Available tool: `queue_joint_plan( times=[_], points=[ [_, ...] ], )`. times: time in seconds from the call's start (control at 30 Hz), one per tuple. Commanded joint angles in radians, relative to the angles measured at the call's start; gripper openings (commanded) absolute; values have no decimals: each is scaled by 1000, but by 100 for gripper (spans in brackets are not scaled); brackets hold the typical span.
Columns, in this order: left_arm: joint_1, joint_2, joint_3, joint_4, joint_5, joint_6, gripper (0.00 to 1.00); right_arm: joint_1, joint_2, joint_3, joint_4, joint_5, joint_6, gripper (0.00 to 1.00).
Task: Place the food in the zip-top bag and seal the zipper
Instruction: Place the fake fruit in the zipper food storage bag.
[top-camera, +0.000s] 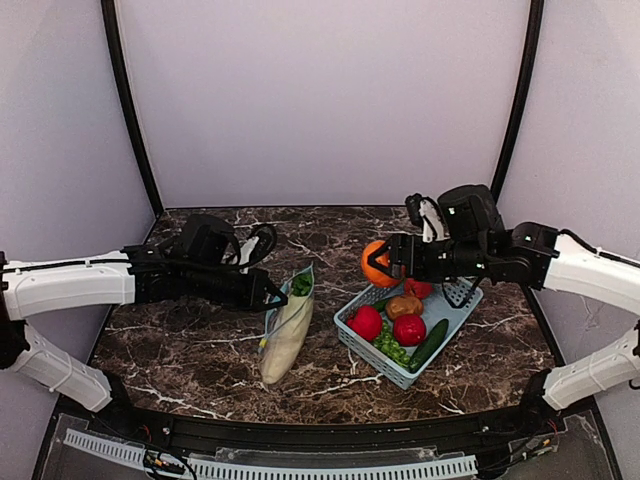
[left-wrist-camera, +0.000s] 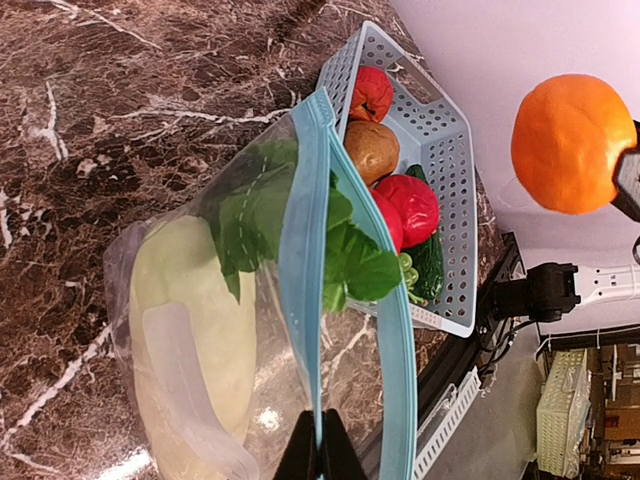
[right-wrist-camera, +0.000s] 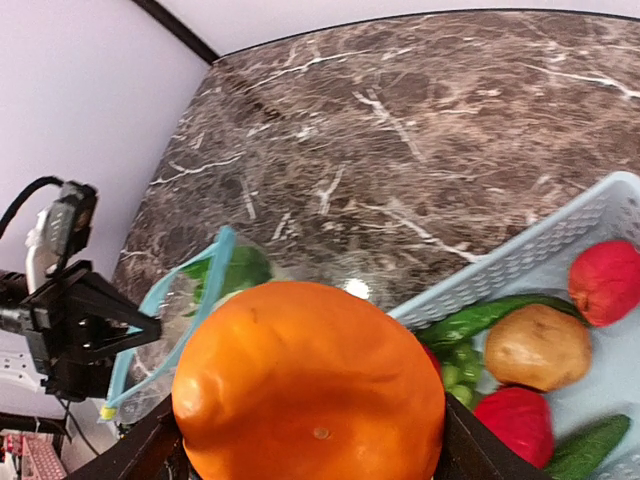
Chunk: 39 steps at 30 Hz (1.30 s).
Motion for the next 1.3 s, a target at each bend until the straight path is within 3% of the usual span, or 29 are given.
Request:
queue_joint_plan(
  times=[0.0,0.3,0.57,0.73,0.87,1.27],
  points=[
    [-1,15,15,51,61,-6,1,101,82,52,220,-28,55,62],
    [-1,-23,-52,77,45,-28,1,215,282,93,511,-85,121,62],
    [-1,-33,-73,94,47,-40,1,246,388,88,616,-116,150,61],
    [-1,-32,-74,97,48,-41,1,251,429,100,617,-97,158,58],
    [-1,-37,-76,99,36,-46,1,252,451,114,494,-24,190,54],
    [0,-36,-77,109,15,-52,1,273,495,91,415,33,224,52]
  ],
)
